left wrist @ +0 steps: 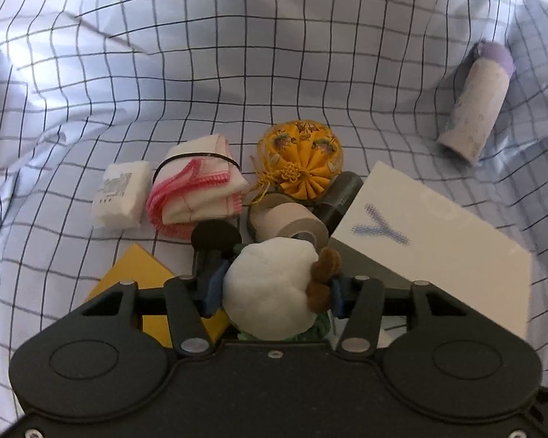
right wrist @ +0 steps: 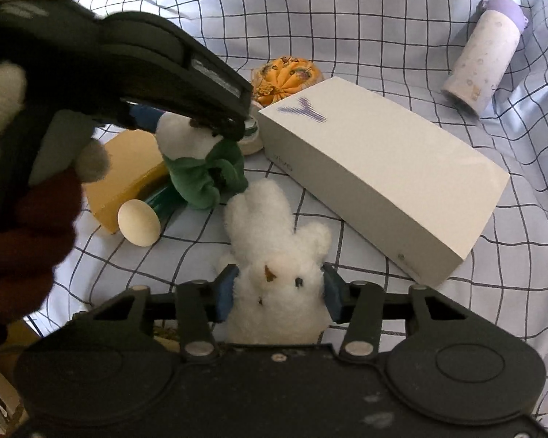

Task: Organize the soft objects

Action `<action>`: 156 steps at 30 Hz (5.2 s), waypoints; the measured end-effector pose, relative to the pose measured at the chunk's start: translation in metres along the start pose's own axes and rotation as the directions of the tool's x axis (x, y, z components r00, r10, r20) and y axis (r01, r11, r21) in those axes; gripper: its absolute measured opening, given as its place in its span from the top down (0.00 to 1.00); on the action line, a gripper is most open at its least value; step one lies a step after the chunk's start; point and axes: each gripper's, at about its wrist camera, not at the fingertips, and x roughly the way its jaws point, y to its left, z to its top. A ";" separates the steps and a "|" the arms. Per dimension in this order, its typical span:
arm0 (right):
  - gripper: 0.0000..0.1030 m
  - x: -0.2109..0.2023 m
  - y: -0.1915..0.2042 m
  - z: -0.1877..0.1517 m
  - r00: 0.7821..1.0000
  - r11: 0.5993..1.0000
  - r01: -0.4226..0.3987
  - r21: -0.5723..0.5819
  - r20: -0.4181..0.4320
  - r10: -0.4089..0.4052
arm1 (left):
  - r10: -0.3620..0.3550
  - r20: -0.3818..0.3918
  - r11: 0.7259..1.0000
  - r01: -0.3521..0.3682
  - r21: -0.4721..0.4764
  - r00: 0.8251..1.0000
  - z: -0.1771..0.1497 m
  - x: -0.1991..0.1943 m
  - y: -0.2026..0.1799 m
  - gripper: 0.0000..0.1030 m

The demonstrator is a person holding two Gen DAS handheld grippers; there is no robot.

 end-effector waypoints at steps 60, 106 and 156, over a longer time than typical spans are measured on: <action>0.57 -0.228 -0.022 -0.172 0.944 0.970 -0.151 0.192 0.318 0.084 | 0.096 0.220 0.986 -0.063 -0.153 0.971 -0.218 -0.213 -0.041 0.49; 0.57 -0.218 -0.021 -0.165 0.957 0.973 -0.116 0.199 0.284 0.056 | 0.193 0.225 0.975 -0.161 -0.151 0.955 -0.234 -0.218 -0.050 0.21; 0.51 -0.108 0.038 -0.185 0.941 0.946 -0.281 -0.164 -0.243 0.237 | 0.230 0.207 0.948 -0.171 -0.268 0.951 -0.240 -0.217 -0.027 0.20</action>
